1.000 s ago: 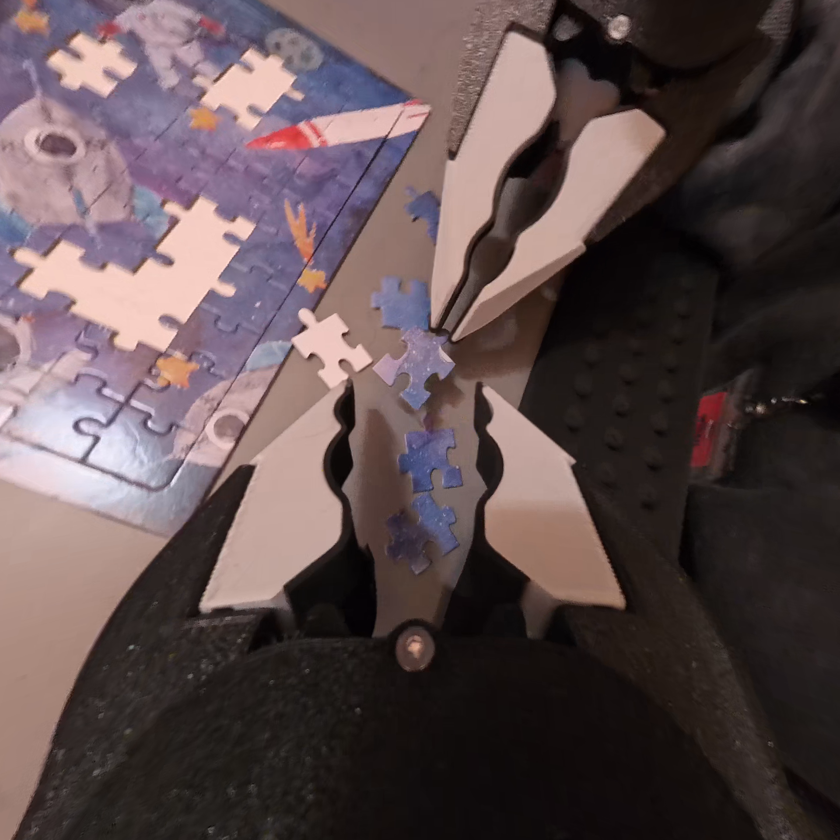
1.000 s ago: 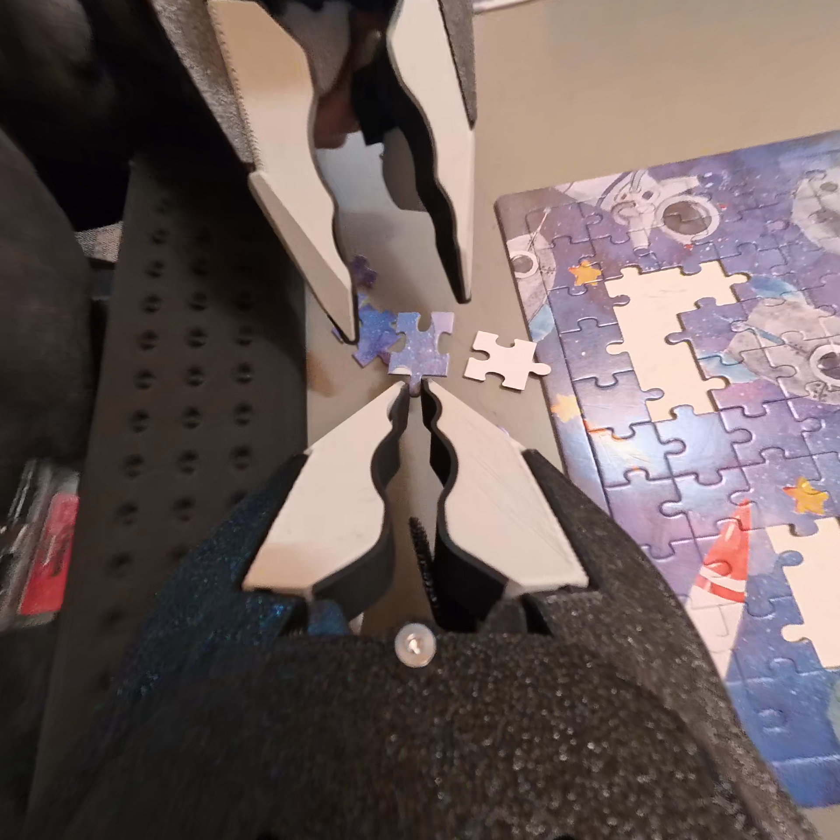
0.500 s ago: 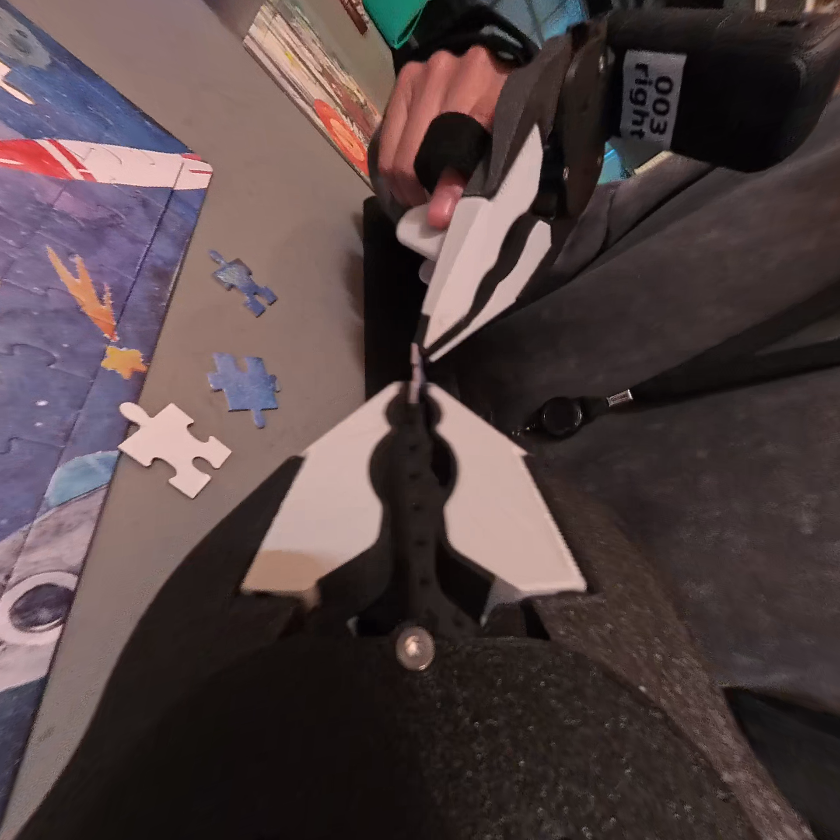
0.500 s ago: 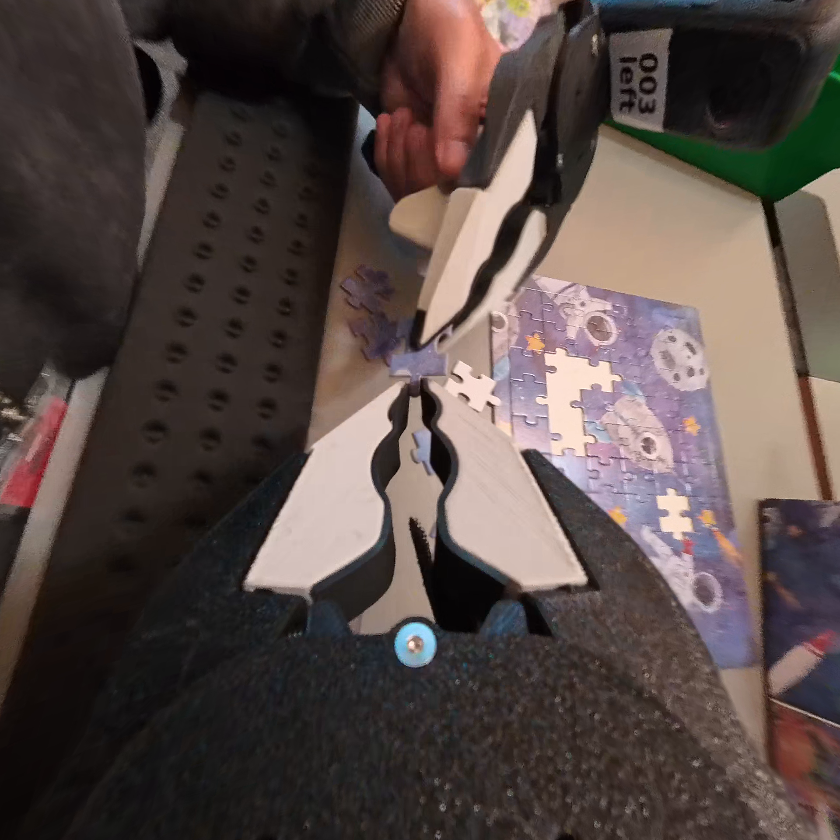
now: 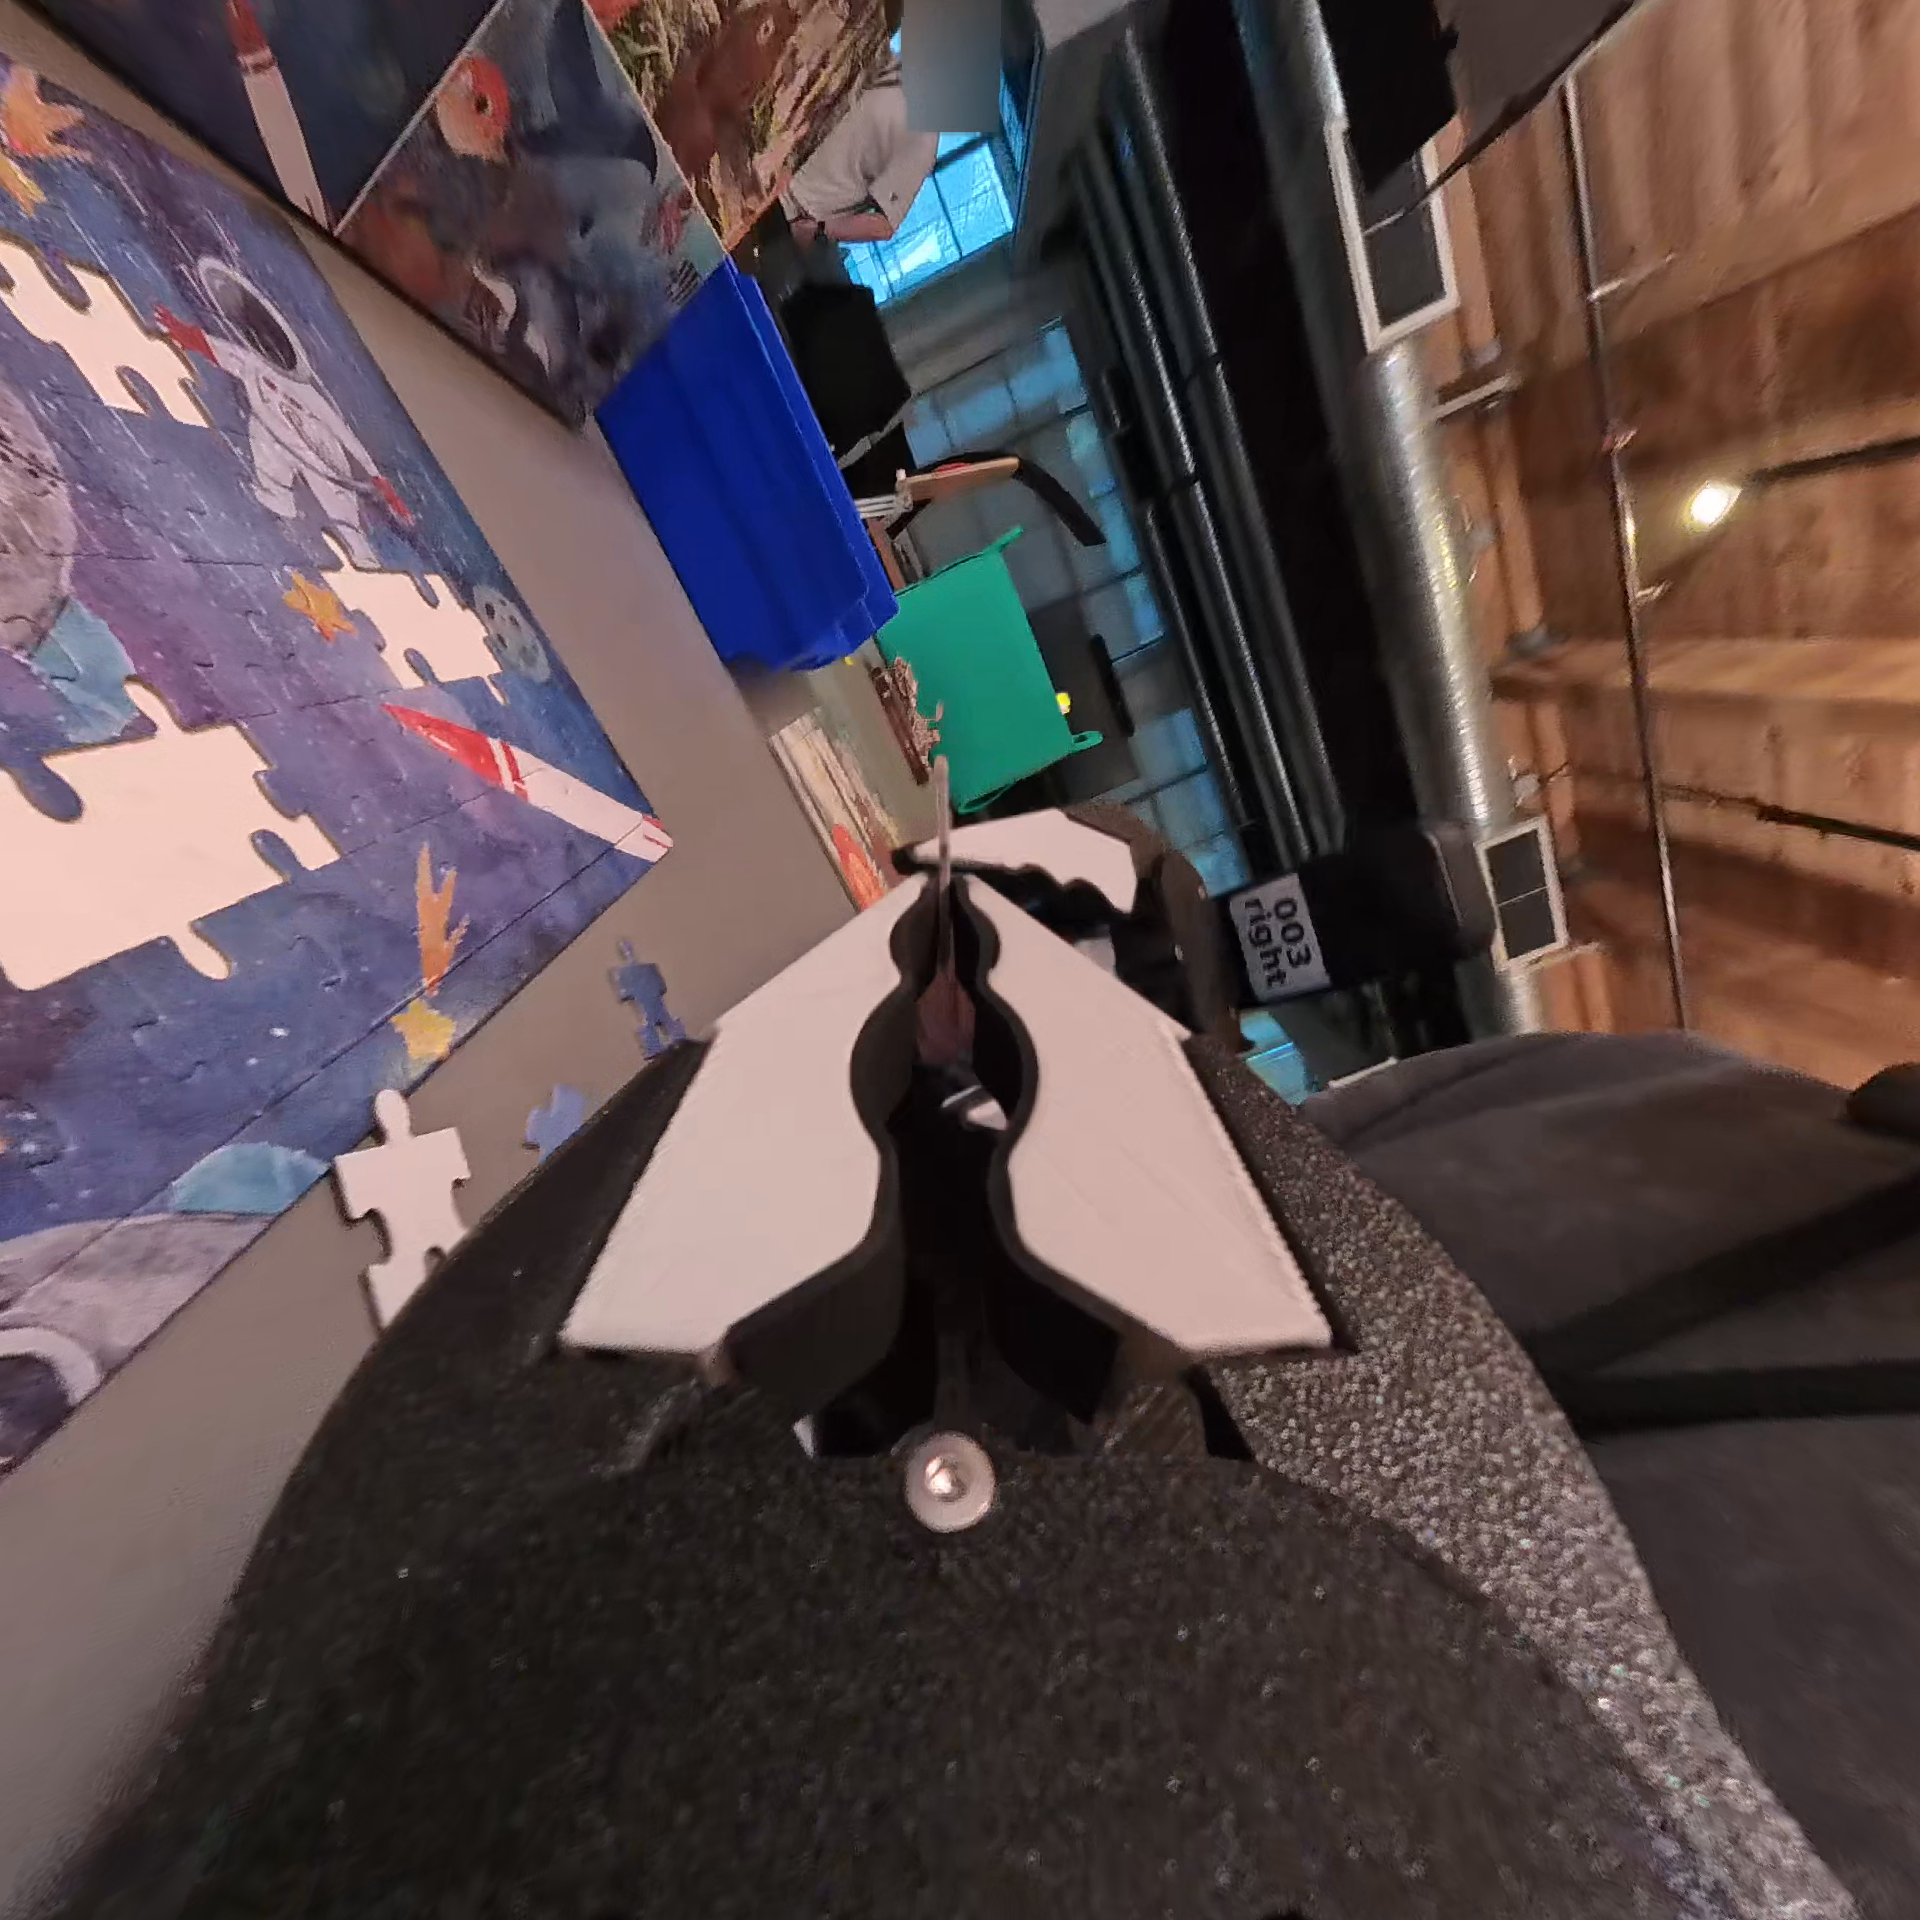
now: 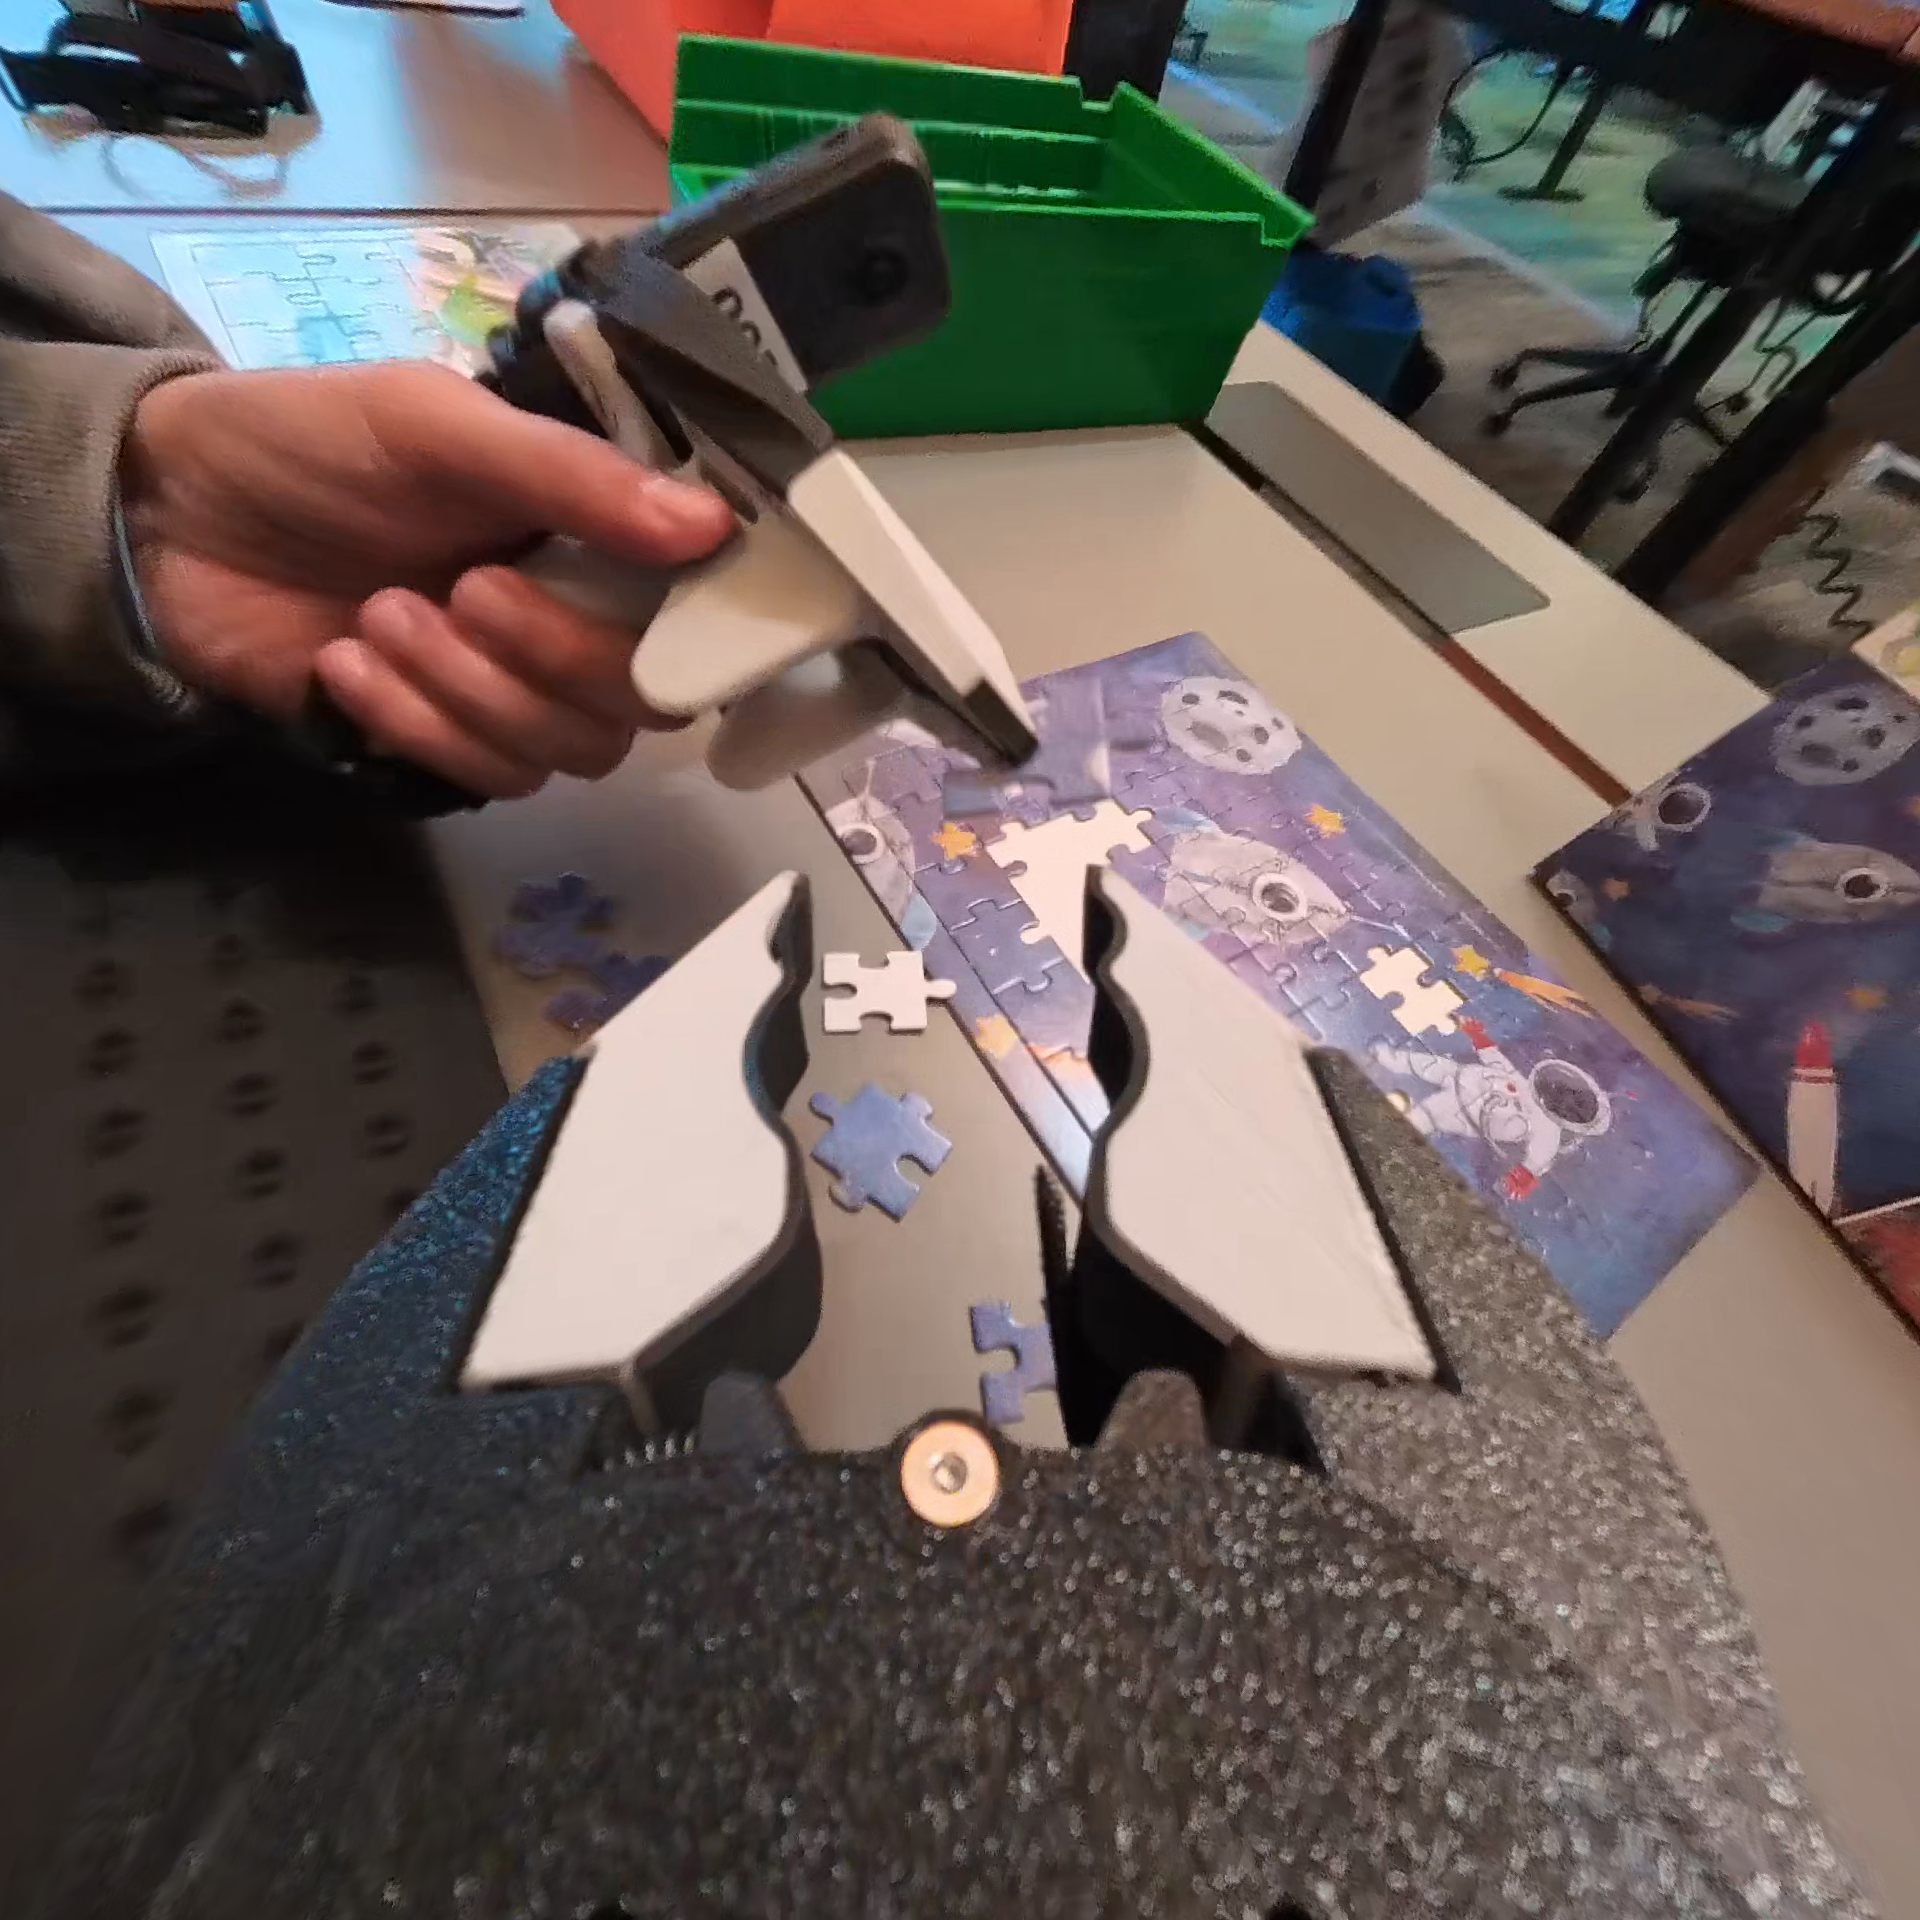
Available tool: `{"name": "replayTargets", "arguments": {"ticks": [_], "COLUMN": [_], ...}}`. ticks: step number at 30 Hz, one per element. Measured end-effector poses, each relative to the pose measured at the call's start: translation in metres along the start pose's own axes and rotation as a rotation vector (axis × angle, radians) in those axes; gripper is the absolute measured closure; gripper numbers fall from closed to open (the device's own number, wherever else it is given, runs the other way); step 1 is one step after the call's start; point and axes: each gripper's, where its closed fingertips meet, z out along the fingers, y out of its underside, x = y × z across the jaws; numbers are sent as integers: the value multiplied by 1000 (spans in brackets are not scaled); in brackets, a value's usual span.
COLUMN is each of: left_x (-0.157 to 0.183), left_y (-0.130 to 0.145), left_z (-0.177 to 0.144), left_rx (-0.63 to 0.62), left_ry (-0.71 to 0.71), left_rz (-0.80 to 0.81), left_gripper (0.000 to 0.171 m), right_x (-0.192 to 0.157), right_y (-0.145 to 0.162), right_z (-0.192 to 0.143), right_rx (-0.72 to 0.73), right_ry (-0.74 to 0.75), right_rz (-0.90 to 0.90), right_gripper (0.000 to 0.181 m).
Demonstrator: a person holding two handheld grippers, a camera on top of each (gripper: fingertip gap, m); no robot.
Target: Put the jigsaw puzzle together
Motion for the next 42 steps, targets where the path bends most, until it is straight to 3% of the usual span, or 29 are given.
{"name": "replayTargets", "arguments": {"ticks": [7,9,16,20,23,28,30,32,36,40,42], "left_x": [-4,-5,-15,-22,-22,-29,-38,-46,-62,-101,-116], "left_y": [22,22,16,12,13,13,9,-5,-35,-57,-53], "left_z": [15,16,17,19,22,27,26,19,10,11,19], "left_rx": [-39,-47,-42,-30,-39,-55,-63,-37,-86,-262,-327], "left_ry": [-5,-20,-81,-111,-103,-124,-199,-290,-509,-798,-832], "left_rz": [-15,-2,3,-7,-21,-34,9,92,279,563,595], "left_gripper": [171,171,171,170,171,168,144,142,155,171,171], "right_x": [4,5,13,17,17,23,36,61,99,121,124], "right_y": [0,6,10,14,17,24,30,43,78,106,112], "right_z": [1,0,-1,3,5,5,3,2,18,30,32], "right_rx": [-20,-50,-62,-80,-84,-107,-124,-191,-345,-484,-515], "right_ry": [-9,-9,48,82,109,146,191,254,223,240,246], "right_rz": [28,4,-27,44,63,90,110,160,371,462,500], "right_gripper": [139,146,146,136,152,153,153,153,153,153,153]}}
